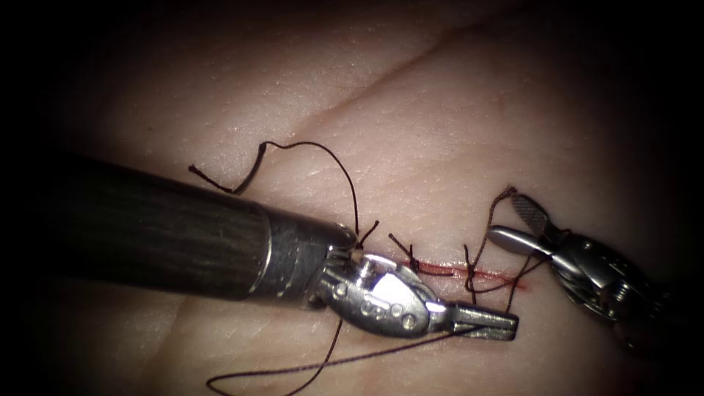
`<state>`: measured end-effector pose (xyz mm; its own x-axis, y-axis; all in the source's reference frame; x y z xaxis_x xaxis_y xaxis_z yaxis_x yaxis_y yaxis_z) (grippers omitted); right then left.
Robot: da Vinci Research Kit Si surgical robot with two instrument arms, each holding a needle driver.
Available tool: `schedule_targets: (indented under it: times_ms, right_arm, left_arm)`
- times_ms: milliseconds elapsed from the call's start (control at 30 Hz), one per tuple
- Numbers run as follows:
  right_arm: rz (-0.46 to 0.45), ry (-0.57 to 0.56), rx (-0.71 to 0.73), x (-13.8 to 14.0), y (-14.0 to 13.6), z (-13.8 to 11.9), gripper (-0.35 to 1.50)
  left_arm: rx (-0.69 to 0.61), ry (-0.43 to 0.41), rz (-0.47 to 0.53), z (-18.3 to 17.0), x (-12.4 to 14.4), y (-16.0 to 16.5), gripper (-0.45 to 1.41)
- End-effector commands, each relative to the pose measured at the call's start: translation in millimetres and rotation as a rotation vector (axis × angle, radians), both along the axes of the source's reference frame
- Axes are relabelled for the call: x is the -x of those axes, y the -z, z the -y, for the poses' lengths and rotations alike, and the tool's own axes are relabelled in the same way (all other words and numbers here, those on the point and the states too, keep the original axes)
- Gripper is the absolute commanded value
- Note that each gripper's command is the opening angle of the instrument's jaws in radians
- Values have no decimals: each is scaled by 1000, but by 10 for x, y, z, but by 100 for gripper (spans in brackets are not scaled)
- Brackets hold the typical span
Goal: Wound Closure
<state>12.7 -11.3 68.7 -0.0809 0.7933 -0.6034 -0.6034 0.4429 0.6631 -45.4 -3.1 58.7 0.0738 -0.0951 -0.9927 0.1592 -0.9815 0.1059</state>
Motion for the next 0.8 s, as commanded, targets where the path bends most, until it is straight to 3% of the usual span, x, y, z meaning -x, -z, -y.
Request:
schedule_targets:
  times_ms: [33,433,533,567,600,633,800]
  right_arm:
    - [-5,5,-1,-8,-6,3,103]
    - [-26,18,-11,-26,-5,-17,96]
    - [-27,18,-14,-26,-2,-18,64]
    - [-29,16,-13,-26,-1,-17,37]
    - [-31,15,-11,-26,-1,-16,-8]
    - [-40,11,-13,-27,1,-15,-35]
    - [-26,30,29,-26,5,-9,-35]
  left_arm:
    - [0,0,0,2,5,-5,-45]
    - [1,-1,-12,3,2,-4,-45]
    - [1,-1,-11,3,1,-4,-45]
    - [1,1,-14,3,1,-4,-45]
    - [1,1,-14,2,0,-5,-45]
    - [1,1,-13,2,0,-5,-45]
    - [-9,7,-21,-5,-5,-6,-45]
